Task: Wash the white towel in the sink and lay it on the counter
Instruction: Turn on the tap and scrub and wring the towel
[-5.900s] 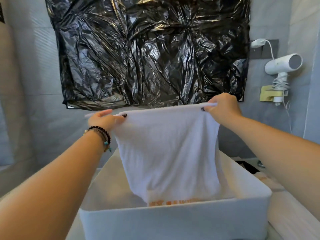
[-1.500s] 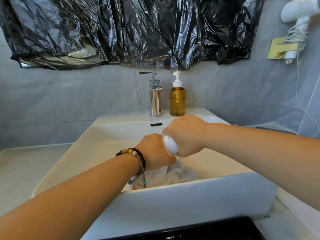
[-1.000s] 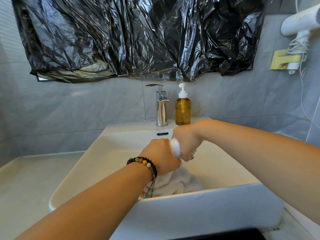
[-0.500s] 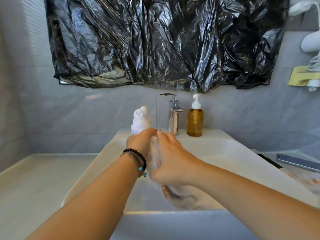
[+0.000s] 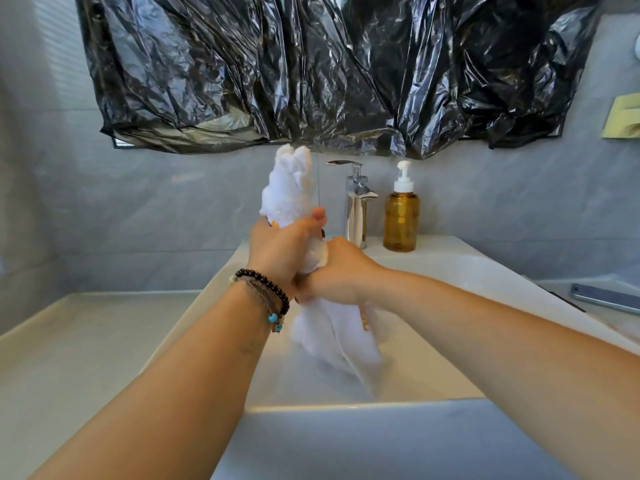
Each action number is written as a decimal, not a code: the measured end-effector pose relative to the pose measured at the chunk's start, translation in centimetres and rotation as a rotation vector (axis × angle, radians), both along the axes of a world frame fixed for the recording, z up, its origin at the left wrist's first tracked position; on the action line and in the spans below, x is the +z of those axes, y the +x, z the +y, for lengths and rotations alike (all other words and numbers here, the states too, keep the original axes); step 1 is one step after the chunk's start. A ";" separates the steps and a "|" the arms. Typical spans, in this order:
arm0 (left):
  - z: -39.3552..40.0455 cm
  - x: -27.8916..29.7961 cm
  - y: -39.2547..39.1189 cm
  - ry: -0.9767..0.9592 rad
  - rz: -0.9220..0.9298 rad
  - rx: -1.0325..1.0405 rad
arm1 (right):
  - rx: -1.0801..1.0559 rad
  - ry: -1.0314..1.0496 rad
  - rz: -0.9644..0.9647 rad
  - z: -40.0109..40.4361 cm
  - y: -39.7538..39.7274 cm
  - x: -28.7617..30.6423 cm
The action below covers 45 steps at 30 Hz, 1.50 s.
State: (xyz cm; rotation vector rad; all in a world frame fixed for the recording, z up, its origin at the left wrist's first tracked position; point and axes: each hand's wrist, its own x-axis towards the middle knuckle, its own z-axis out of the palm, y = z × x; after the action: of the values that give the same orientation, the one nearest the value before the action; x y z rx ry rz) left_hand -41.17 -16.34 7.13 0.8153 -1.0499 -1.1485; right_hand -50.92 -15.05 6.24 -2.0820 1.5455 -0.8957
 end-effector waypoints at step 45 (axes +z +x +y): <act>2.8 -4.2 -5.6 -0.005 -0.918 -0.319 | -0.060 0.249 -0.865 -0.3 -5.8 -1.0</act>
State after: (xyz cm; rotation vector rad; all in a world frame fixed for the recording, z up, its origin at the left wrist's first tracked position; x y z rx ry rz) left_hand -46.77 -13.51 2.96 1.2449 -1.9906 -1.0275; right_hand -56.67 -15.31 5.21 -1.2052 1.1533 -1.3077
